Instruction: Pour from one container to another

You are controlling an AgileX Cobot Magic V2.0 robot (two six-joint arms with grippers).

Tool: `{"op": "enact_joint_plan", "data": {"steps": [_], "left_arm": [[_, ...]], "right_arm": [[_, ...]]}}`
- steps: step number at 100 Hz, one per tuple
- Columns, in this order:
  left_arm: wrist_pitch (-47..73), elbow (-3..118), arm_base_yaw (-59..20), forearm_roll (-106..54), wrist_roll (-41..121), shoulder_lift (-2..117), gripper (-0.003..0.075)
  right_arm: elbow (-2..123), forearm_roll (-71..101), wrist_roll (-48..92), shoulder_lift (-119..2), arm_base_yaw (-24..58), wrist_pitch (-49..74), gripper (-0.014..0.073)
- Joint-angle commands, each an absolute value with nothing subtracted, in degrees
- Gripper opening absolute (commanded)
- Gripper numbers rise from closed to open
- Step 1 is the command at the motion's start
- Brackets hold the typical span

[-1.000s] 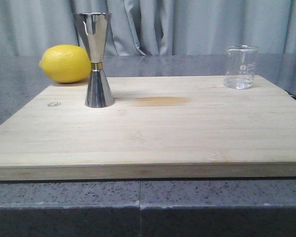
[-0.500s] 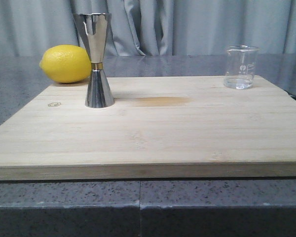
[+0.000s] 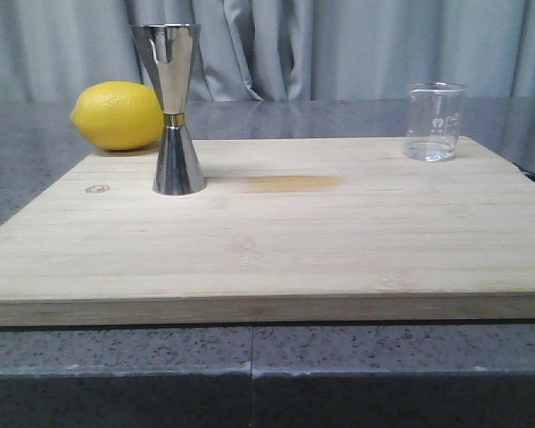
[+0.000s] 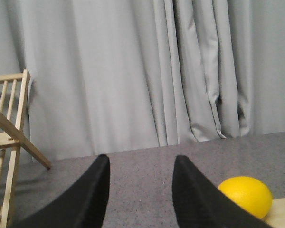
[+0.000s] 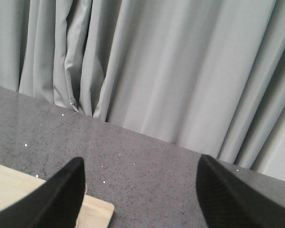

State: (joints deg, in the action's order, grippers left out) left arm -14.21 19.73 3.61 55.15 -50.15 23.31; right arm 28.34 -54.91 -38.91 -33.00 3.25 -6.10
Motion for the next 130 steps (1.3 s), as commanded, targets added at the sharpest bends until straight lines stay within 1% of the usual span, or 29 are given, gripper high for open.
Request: {"op": "enact_joint_plan", "data": {"steps": [1, 14, 19, 24, 43, 50, 62, 76, 83, 130], "left_arm": [[-18.2, 20.0, 3.7, 53.3, -50.9, 23.6, 0.0261], [-19.3, 19.8, 3.7, 53.3, -50.9, 23.6, 0.0235], [-19.5, 19.8, 3.7, 53.3, -50.9, 23.6, 0.0219], [-19.5, 19.8, 3.7, 53.3, -50.9, 23.6, 0.0199], [-20.2, 19.8, 3.7, 53.3, -50.9, 23.6, 0.0122], [-21.0, 19.8, 3.7, 53.3, -50.9, 23.6, 0.0095], [-21.3, 19.8, 3.7, 53.3, -50.9, 23.6, 0.005], [-21.3, 19.8, 3.7, 53.3, -50.9, 23.6, -0.0002], [-21.3, 19.8, 3.7, 53.3, -50.9, 23.6, -0.002], [-21.1, 19.8, 3.7, 53.3, -50.9, 23.6, -0.0019]], "right_arm": [[28.5, -55.1, -38.5, -31.9, 3.0, -7.1, 0.0457], [27.2, -55.1, -38.5, -30.4, 3.0, -4.7, 0.0455], [27.0, -55.1, -38.5, -29.8, 3.0, -4.6, 0.0434], [26.9, -55.1, -38.5, -29.2, 3.0, -4.6, 0.0393], [26.9, -55.1, -38.5, -27.0, 3.0, -4.5, 0.0177], [26.9, -55.1, -38.5, -26.7, 3.0, -4.2, 0.0112], [26.9, -55.1, -38.5, -26.7, 3.0, -3.4, 0.0027], [26.9, -55.1, -38.5, -26.7, 3.0, -2.5, -0.0045], [26.9, -55.1, -38.5, -26.7, 3.0, -2.5, -0.0057], [26.9, -55.1, -38.5, -26.7, 3.0, -2.5, -0.0057]]}}
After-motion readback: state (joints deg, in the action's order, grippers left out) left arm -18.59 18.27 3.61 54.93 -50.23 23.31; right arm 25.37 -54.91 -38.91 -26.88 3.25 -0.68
